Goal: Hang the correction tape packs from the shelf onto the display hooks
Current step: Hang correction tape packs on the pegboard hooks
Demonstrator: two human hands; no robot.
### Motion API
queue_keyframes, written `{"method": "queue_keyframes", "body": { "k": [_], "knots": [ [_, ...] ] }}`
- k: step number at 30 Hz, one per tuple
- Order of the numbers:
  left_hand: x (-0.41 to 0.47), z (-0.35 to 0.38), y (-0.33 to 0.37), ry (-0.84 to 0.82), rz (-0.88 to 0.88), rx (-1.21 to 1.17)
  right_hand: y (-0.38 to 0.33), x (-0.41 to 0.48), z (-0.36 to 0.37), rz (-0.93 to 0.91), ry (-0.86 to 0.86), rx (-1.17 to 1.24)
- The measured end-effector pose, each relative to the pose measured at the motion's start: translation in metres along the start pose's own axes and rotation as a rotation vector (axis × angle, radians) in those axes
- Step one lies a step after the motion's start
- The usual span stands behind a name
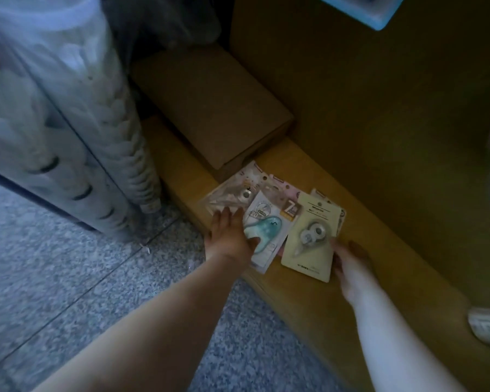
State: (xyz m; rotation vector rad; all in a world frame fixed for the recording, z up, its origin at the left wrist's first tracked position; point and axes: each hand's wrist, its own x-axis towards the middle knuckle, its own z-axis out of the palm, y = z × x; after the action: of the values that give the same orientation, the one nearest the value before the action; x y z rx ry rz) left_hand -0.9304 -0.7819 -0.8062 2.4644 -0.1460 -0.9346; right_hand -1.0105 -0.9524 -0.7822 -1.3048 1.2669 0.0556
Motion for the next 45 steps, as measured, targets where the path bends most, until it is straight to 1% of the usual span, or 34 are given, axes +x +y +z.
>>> {"method": "queue_keyframes", "body": {
  "k": [3,7,13,15,17,22,25,26,28,30,32,33,37,39,40,42,43,45],
  "knots": [
    [-0.001,0.004,0.003,-0.012,0.011,-0.015,-0.001,0.010,0.005,0.025,-0.042,0.022],
    [-0.001,0.008,0.003,-0.012,0.016,-0.012,0.000,0.015,0.011,0.022,-0.025,-0.027],
    [-0.002,0.006,0.005,-0.030,0.019,-0.007,0.007,0.006,0.014,0.094,-0.167,0.016],
    [-0.005,0.007,0.008,-0.028,0.017,0.008,0.009,0.002,0.012,0.087,-0.215,0.042],
    [-0.009,0.010,0.012,0.004,0.006,-0.029,0.013,0.000,0.010,0.049,-0.231,0.070],
    [-0.024,0.012,0.013,0.088,-0.007,-0.212,0.019,-0.015,0.001,-0.052,-0.192,0.130],
    [-0.036,0.010,0.015,0.083,0.013,-0.283,0.015,-0.033,-0.008,-0.112,-0.135,0.165],
    [-0.041,0.008,0.019,0.072,0.037,-0.350,0.013,-0.040,-0.013,-0.129,-0.107,0.176],
    [-0.053,0.002,0.028,-0.007,0.082,-0.615,0.008,-0.057,-0.024,-0.159,-0.059,0.201],
    [-0.070,-0.007,0.035,-0.155,0.107,-0.828,0.003,-0.077,-0.039,-0.179,-0.063,0.193],
    [-0.090,-0.016,0.035,-0.263,0.101,-0.927,0.000,-0.099,-0.057,-0.181,-0.089,0.172],
    [-0.099,-0.019,0.033,-0.282,0.096,-0.959,0.000,-0.110,-0.067,-0.174,-0.110,0.169],
    [-0.145,-0.028,0.023,-0.179,0.048,-0.936,0.009,-0.159,-0.098,-0.092,-0.185,0.073],
    [-0.174,-0.031,0.021,-0.150,0.020,-0.932,0.017,-0.188,-0.105,-0.097,-0.212,0.048],
    [-0.187,-0.032,0.020,-0.147,0.017,-0.939,0.021,-0.201,-0.107,-0.107,-0.248,0.049],
    [-0.221,-0.035,0.019,-0.176,0.038,-0.959,0.027,-0.237,-0.112,-0.138,-0.380,0.051],
    [-0.238,-0.036,0.019,-0.204,0.047,-0.966,0.030,-0.251,-0.115,-0.159,-0.438,0.023],
    [-0.270,-0.039,0.018,-0.290,0.104,-0.970,0.032,-0.277,-0.120,-0.214,-0.486,-0.003]
  ]
}}
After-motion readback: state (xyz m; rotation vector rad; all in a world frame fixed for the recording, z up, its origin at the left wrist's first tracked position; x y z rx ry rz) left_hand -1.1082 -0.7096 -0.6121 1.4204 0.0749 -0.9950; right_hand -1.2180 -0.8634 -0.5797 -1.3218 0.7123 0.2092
